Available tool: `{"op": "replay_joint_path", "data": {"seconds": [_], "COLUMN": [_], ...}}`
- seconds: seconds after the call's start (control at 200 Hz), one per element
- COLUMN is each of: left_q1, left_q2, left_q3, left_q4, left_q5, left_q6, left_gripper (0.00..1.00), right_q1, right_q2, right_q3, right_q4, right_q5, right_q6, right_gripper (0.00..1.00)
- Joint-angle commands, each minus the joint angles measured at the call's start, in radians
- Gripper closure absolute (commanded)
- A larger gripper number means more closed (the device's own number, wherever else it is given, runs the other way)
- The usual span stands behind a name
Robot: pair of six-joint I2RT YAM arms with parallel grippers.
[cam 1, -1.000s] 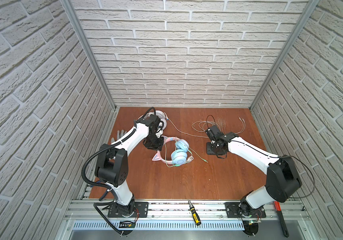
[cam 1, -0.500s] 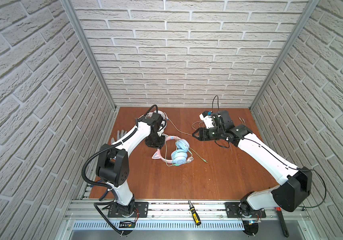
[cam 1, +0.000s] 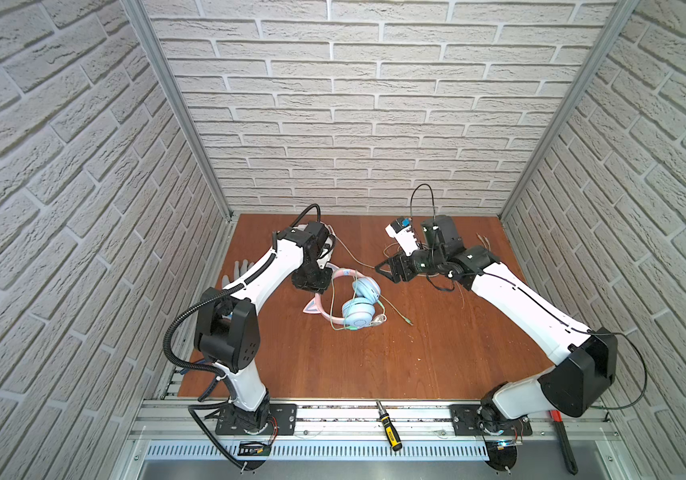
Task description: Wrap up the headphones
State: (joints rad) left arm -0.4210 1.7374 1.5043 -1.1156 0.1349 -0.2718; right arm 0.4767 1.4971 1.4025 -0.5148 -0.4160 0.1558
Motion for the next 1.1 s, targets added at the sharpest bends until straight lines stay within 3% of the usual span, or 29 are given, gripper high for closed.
{"op": "replay_joint_path", "data": {"seconds": [0.0, 0.175, 0.315, 0.675, 1.095], "left_q1": [-0.014, -0.037, -0.054, -0.073, -0.074], "left_q2": [-0.013, -0.009, -0.011, -0.012, -0.005], "left_q3": [0.027, 0.031, 0.038, 0.046, 0.061], "left_q4": [-0.015, -0.021, -0.017, -0.024, -0.035], "left_q5": [0.019, 0.006, 0.006, 0.006, -0.008], "left_q6": [0.0, 0.0, 0.009, 0.016, 0.017], "left_gripper": [1.0, 1.0, 1.0, 1.0, 1.0], "right_q1": [0.019, 0.043, 0.08, 0.12, 0.126], "right_q2": [0.035, 0.138, 0.233, 0.41, 0.447], "right_q3": [0.002, 0.068, 0.137, 0.252, 0.264], "right_q4": [0.228, 0.266, 0.198, 0.134, 0.032], "right_q5": [-0.136, -0.139, -0.097, -0.043, -0.046], "right_q6": [0.227, 0.41, 0.412, 0.405, 0.321], "right_gripper": [0.41, 0.63, 0.67, 0.93, 0.94]}}
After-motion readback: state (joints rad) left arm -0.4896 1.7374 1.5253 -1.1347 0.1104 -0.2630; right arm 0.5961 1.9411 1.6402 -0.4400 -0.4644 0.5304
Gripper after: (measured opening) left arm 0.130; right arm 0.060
